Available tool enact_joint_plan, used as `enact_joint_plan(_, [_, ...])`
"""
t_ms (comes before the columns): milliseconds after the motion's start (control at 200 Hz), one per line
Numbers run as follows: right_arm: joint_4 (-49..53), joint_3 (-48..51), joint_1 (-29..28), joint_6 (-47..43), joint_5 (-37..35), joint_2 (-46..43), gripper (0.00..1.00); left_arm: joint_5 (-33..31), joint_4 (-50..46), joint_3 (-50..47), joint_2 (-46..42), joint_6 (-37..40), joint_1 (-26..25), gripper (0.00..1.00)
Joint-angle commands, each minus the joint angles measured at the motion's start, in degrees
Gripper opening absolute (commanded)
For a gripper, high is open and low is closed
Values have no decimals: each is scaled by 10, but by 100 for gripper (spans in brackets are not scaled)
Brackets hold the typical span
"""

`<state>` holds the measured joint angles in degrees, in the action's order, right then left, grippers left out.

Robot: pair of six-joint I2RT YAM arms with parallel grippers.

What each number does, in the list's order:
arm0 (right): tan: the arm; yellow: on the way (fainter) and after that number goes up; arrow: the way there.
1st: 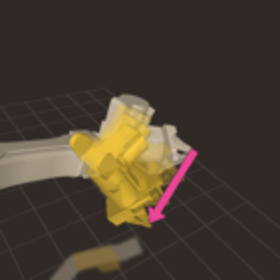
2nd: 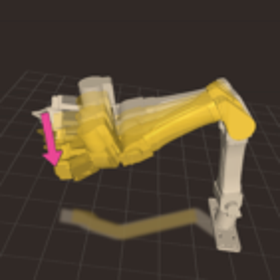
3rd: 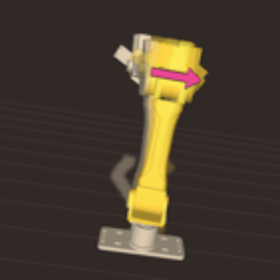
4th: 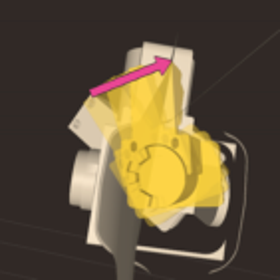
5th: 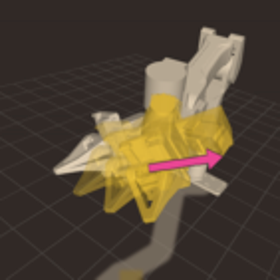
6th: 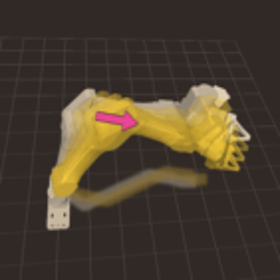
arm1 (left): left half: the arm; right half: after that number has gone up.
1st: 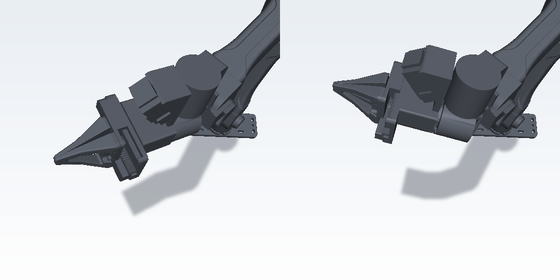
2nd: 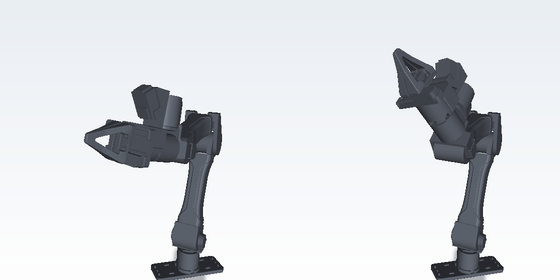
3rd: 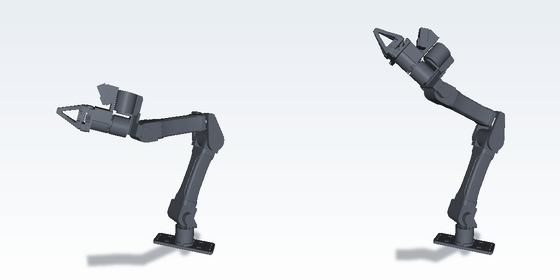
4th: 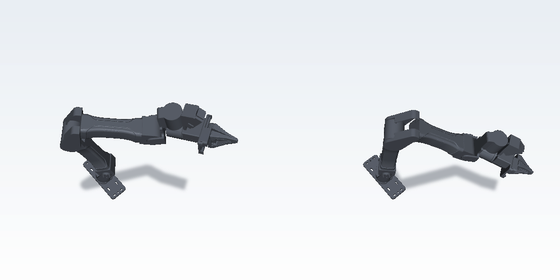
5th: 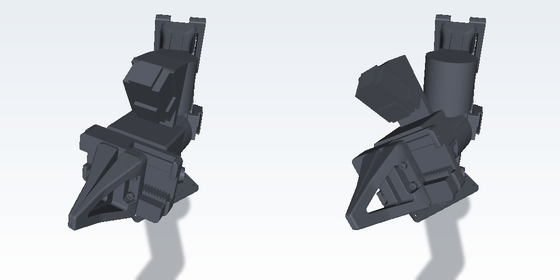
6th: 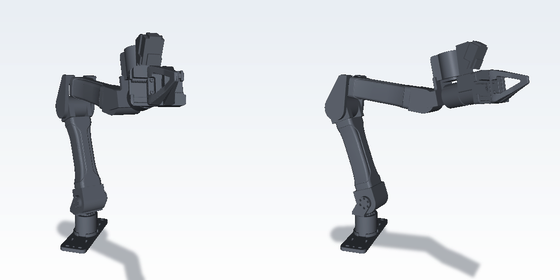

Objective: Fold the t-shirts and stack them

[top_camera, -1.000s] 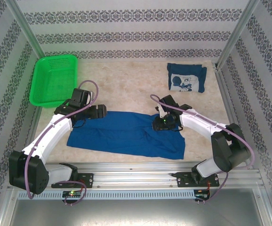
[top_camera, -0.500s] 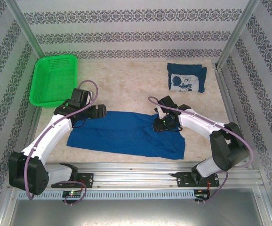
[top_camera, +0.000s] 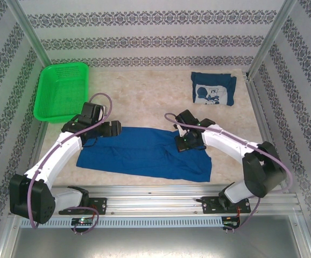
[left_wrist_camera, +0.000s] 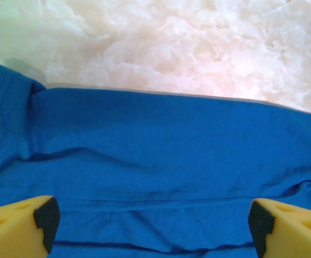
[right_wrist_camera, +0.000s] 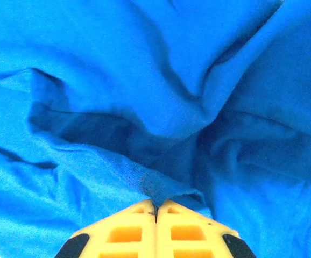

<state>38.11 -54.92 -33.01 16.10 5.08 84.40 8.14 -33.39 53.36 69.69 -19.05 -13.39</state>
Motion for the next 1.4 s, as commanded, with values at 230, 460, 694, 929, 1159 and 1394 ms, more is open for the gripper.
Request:
enact_joint_plan(230, [17, 20, -74, 33, 29, -48, 3, -12, 7, -12, -1, 9, 4, 91])
enact_joint_plan(460, [-28, 30, -119, 87, 95, -24, 3, -13, 12, -17, 7, 11, 4, 91])
enact_joint_plan(694, [-57, 32, -151, 121, 129, 21, 7, -11, 23, -31, 14, 12, 4, 91])
enact_joint_plan(929, [-39, 11, -147, 119, 125, 20, 28, -22, 20, -20, 32, 10, 4, 91])
enact_joint_plan(1159, [-23, 17, -35, 162, 72, -74, 50, -5, 16, 25, 65, 20, 1, 91])
enact_joint_plan(1394, [-7, -2, 34, 226, -24, -19, 34, -2, 8, 70, 180, 33, -21, 79])
